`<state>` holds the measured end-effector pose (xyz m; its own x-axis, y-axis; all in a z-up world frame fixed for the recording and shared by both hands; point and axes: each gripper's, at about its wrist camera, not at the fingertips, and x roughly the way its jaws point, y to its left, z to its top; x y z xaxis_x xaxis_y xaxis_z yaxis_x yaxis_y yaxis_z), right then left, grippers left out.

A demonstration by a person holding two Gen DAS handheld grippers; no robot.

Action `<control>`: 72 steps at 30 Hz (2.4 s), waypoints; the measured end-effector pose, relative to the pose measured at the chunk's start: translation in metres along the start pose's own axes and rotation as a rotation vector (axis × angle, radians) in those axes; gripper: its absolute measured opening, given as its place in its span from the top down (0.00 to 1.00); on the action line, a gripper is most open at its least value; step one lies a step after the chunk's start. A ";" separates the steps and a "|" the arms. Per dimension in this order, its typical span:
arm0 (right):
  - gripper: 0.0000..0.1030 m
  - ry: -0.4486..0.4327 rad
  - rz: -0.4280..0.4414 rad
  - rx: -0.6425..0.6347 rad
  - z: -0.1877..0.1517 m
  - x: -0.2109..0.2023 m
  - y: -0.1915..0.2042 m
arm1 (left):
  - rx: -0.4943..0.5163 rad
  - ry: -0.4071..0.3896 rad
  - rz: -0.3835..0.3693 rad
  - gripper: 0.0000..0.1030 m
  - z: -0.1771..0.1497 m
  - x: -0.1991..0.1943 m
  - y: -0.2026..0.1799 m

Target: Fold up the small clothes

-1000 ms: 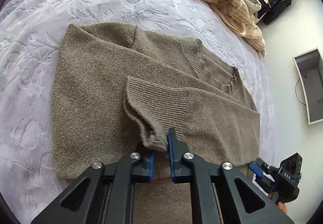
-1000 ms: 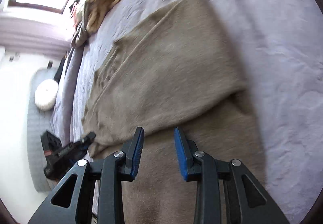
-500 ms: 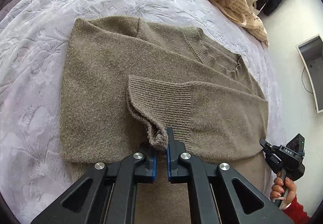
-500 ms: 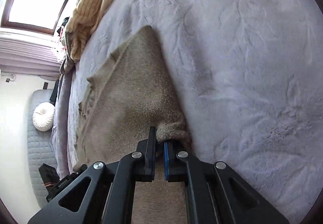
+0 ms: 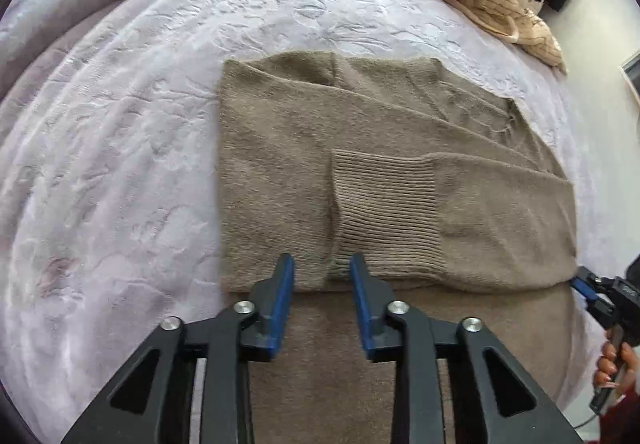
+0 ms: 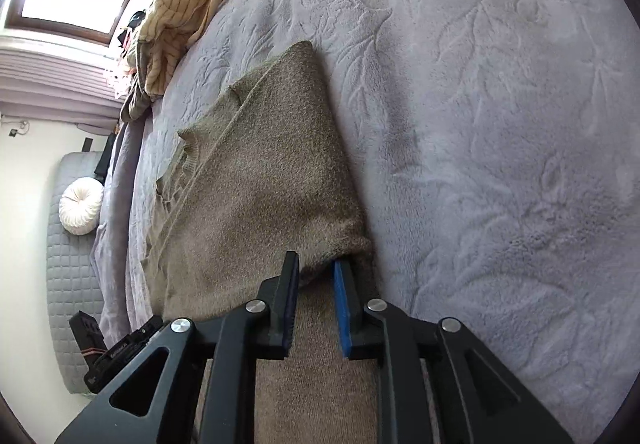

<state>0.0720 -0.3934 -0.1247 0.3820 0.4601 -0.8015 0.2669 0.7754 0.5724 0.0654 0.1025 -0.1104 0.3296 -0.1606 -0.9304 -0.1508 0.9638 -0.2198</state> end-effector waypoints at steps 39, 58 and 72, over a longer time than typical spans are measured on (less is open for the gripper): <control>0.85 -0.037 -0.188 -0.248 0.025 0.002 0.048 | 0.093 0.019 -0.061 0.44 0.006 0.021 -0.040; 0.85 0.036 -0.278 -0.329 -0.008 0.035 0.048 | 0.083 0.010 -0.019 0.20 -0.003 0.023 -0.040; 0.85 0.031 -0.301 -0.294 -0.008 0.037 0.052 | 0.135 0.045 0.034 0.16 -0.001 0.034 -0.059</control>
<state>0.0933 -0.3328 -0.1264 0.2972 0.2034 -0.9329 0.0972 0.9655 0.2414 0.0846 0.0404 -0.1296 0.2838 -0.1343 -0.9494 -0.0336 0.9881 -0.1498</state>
